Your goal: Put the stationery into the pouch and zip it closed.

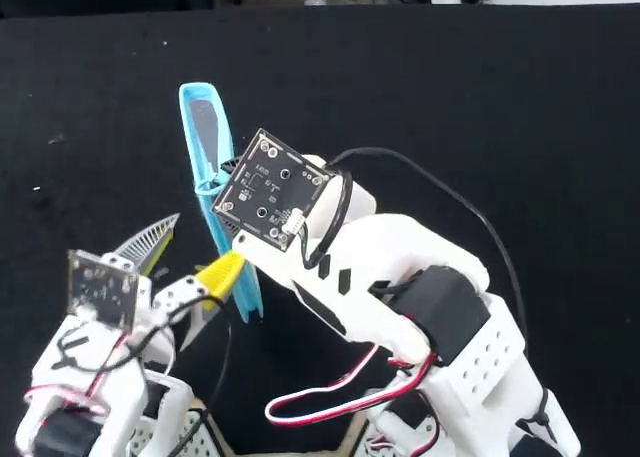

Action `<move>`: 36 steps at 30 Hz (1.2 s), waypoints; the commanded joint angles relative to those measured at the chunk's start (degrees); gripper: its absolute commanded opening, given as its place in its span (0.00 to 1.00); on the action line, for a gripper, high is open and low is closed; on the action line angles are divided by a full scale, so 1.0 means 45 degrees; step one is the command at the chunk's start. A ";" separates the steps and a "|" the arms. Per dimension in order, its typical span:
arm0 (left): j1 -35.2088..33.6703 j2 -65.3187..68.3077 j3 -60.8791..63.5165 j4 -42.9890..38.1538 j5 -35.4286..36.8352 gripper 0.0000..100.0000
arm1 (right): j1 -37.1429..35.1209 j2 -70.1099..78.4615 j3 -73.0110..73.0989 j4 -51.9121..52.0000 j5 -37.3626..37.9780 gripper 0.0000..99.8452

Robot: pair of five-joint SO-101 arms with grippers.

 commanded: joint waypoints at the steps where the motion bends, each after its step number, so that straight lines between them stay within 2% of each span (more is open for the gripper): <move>1: -0.1299 0.0137 0.0420 -0.0430 -0.0098 0.30 | -0.0020 0.0010 -0.0127 0.0020 0.0078 0.01; 9: -0.1592 0.0137 0.0420 -0.0586 -0.0078 0.30 | -0.0059 0.0010 -0.0127 0.0020 0.0078 0.01; 14: -0.1592 0.0176 0.0459 -0.1817 -0.0078 0.30 | -0.0078 0.0010 0.0381 -0.0059 0.0078 0.01; 19: -0.0654 0.0195 0.0791 -0.2168 -0.0078 0.29 | -0.0078 -0.0029 0.0654 -0.0078 0.0078 0.01; 22: -0.0557 0.0156 0.0830 -0.2032 -0.0078 0.22 | -0.0059 -0.0088 0.0596 -0.0078 0.0078 0.01; 26: -0.0420 0.0117 0.0498 -0.1446 -0.0176 0.02 | 0.0000 -0.0088 0.0400 -0.0098 0.0078 0.01; 28: -0.0420 0.0117 0.0264 -0.0996 -0.0156 0.05 | 0.0000 -0.0088 0.0420 -0.0313 0.0078 0.01; 31: -0.0420 0.0117 -0.0147 -0.0606 -0.0254 0.03 | 0.0020 -0.0088 0.0498 -0.0703 -0.0020 0.01; 36: -0.0420 0.0117 -0.0166 -0.0469 -0.1289 0.03 | 0.0039 -0.0010 0.0498 -0.1231 -0.0039 0.01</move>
